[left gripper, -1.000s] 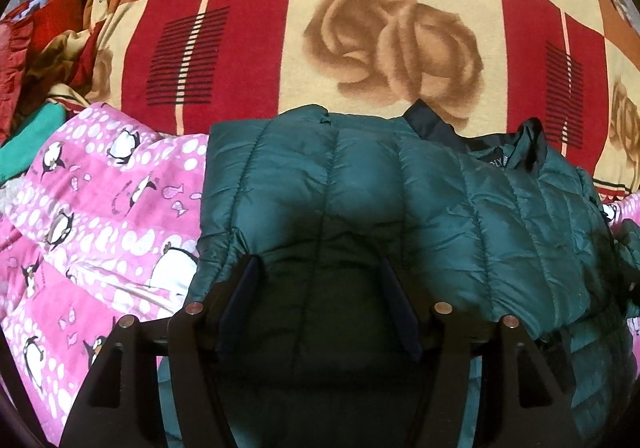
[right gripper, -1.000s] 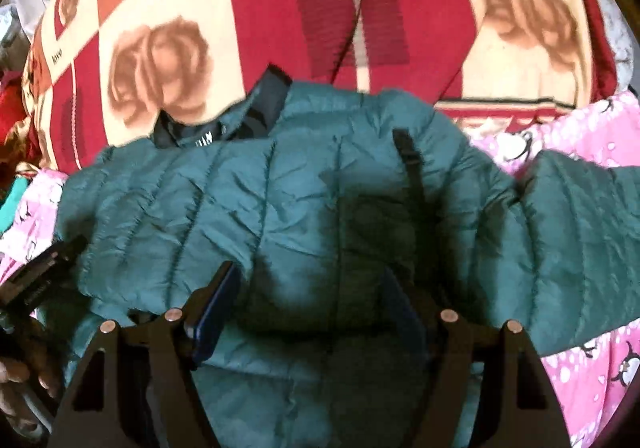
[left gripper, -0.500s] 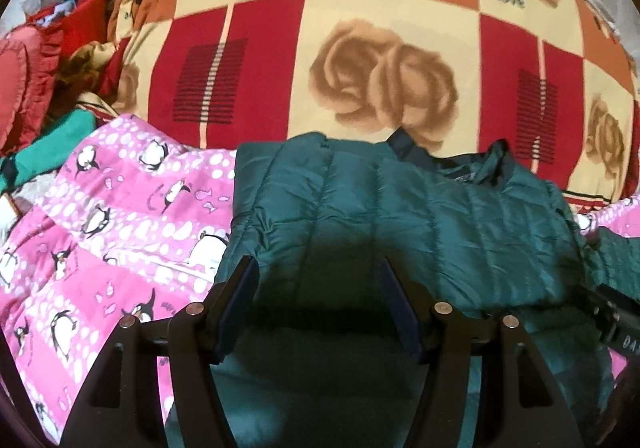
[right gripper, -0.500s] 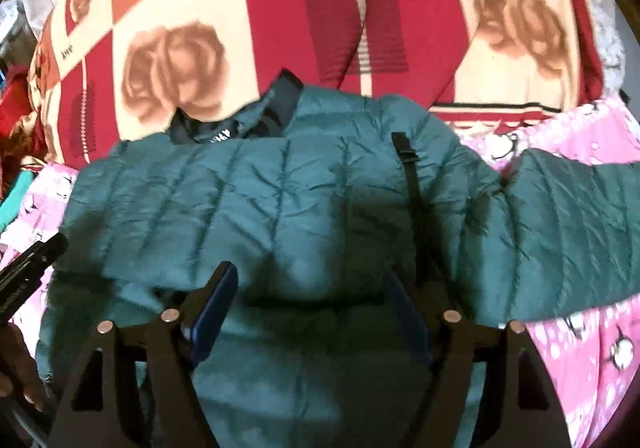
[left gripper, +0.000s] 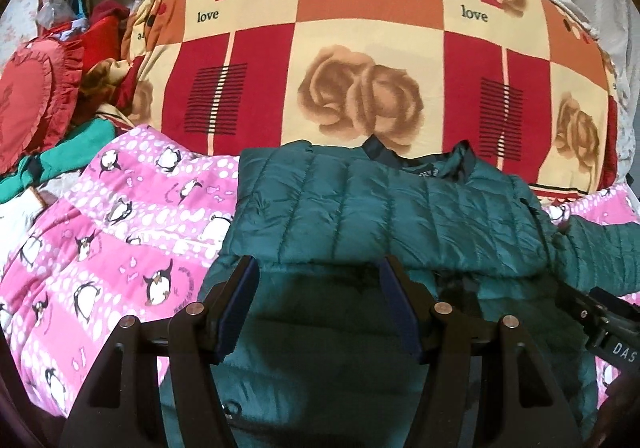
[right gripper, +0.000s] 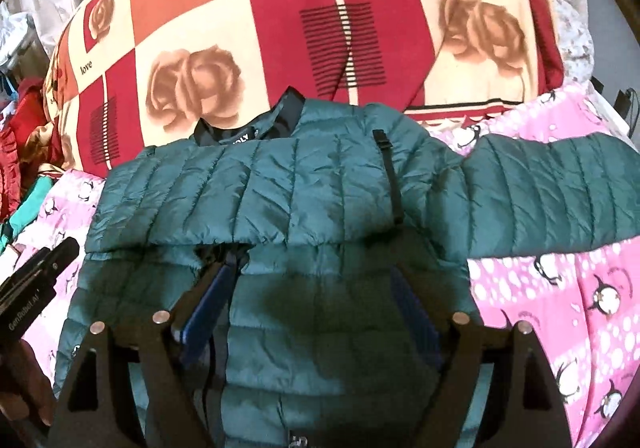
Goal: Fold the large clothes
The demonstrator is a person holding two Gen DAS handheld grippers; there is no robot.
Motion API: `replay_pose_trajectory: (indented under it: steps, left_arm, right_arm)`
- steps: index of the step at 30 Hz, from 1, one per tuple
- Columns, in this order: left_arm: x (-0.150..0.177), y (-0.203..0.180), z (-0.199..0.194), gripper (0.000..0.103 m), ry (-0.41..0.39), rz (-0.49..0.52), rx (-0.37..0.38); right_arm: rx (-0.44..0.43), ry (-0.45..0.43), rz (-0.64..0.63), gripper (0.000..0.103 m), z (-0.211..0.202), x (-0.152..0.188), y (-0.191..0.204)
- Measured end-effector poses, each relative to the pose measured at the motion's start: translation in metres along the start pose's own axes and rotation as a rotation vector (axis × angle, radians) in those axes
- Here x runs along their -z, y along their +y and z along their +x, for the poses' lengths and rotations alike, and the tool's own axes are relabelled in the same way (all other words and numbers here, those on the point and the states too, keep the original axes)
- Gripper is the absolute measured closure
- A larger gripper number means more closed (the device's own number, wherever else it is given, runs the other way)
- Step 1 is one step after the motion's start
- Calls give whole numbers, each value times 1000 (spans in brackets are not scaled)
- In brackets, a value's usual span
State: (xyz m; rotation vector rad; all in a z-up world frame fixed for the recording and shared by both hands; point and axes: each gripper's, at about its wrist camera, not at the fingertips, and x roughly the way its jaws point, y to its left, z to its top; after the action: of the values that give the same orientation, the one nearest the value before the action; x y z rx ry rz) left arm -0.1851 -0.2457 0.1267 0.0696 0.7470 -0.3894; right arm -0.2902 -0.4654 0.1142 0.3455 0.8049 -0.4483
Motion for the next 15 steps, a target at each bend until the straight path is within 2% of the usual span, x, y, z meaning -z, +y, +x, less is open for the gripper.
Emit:
replay_pose_trajectory:
  steps: [5,15]
  left_arm:
    - [8,-6,-13,64,-16,-10,3]
    - [17,-20,-29,64,-14,33,1]
  right_arm:
    - [12,-15,-3,15,-14,11,-2]
    - [8,-21,8,14,-28,21,-8]
